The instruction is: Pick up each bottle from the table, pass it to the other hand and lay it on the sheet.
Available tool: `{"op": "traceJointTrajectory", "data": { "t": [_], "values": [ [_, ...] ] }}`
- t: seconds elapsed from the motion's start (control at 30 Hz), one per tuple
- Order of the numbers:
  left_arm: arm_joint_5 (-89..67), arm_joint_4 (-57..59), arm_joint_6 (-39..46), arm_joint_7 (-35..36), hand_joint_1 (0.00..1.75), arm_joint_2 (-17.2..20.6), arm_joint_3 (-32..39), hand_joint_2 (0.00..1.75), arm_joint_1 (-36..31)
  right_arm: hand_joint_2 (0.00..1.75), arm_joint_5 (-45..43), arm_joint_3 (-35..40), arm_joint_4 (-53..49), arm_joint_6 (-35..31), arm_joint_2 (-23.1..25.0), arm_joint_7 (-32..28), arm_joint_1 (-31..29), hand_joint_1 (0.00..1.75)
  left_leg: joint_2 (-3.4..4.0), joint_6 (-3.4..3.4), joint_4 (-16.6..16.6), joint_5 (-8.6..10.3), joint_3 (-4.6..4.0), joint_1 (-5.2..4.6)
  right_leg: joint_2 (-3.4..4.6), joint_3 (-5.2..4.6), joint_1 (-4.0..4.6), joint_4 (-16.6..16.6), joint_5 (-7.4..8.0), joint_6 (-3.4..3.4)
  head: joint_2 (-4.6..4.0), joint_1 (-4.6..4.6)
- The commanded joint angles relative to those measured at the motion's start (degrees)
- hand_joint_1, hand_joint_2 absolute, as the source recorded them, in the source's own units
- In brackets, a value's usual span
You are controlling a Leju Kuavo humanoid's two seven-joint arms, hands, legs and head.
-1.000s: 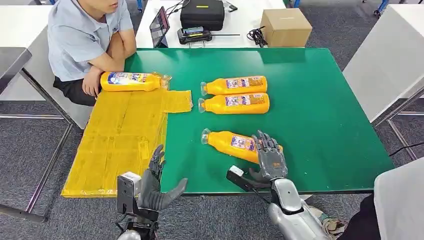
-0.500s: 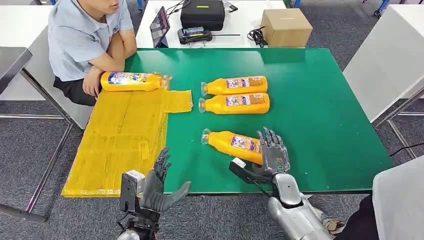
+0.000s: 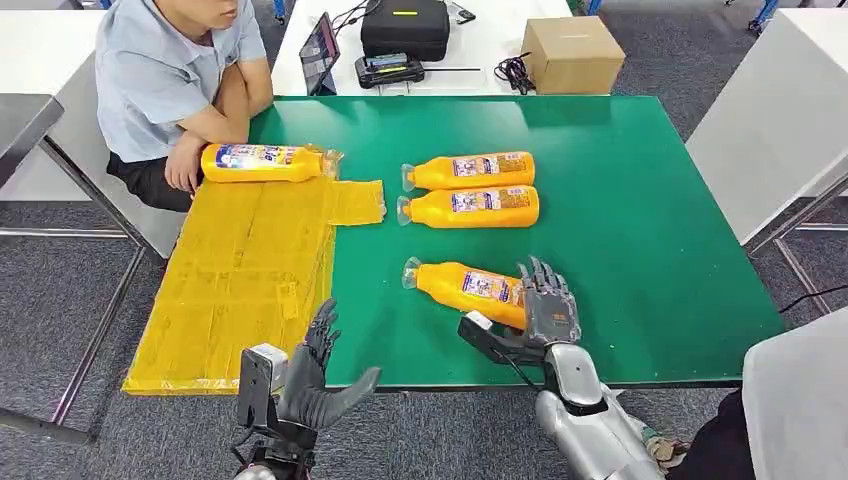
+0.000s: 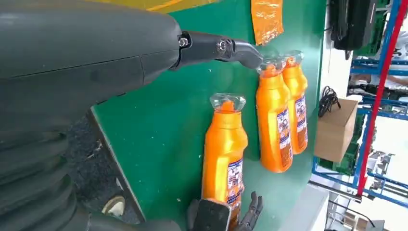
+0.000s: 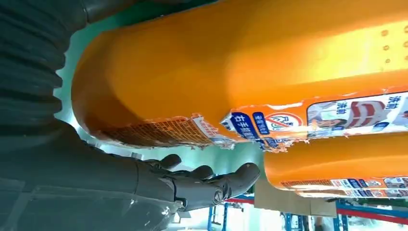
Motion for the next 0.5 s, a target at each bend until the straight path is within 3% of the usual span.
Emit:
{"op": "traceJointTrajectory", "data": {
  "t": [0.03,0.23,0.5],
  "values": [
    [-0.1,0.9,-0.1,0.6,0.0,1.8,-0.7,1.75,-0.7,1.75,-0.2,0.2,1.2,1.5,-0.7,0.3,-0.3,0.0,0.01,-0.14,0.0,-0.1,0.18,0.11,-0.03,0.22,0.12,0.0,-0.08,-0.17,0.0,0.0],
    [0.0,2.1,-0.9,1.4,0.0,1.6,-0.9,1.75,-1.5,1.75,-1.9,-0.9,7.8,4.2,-0.2,1.5,-1.8,0.0,-0.01,-0.12,0.0,-0.04,0.18,0.09,-0.05,0.22,0.1,-0.1,-0.04,-0.15,0.0,0.0],
    [0.2,3.4,-1.9,1.7,0.0,1.5,-1.6,1.75,-2.3,1.75,-5.1,-3.5,13.5,1.4,0.7,-1.6,-4.0,0.0,0.06,-0.12,-0.1,0.0,0.27,0.1,-0.07,0.27,0.11,-0.1,0.01,-0.15,0.0,0.0]
  ]
}}
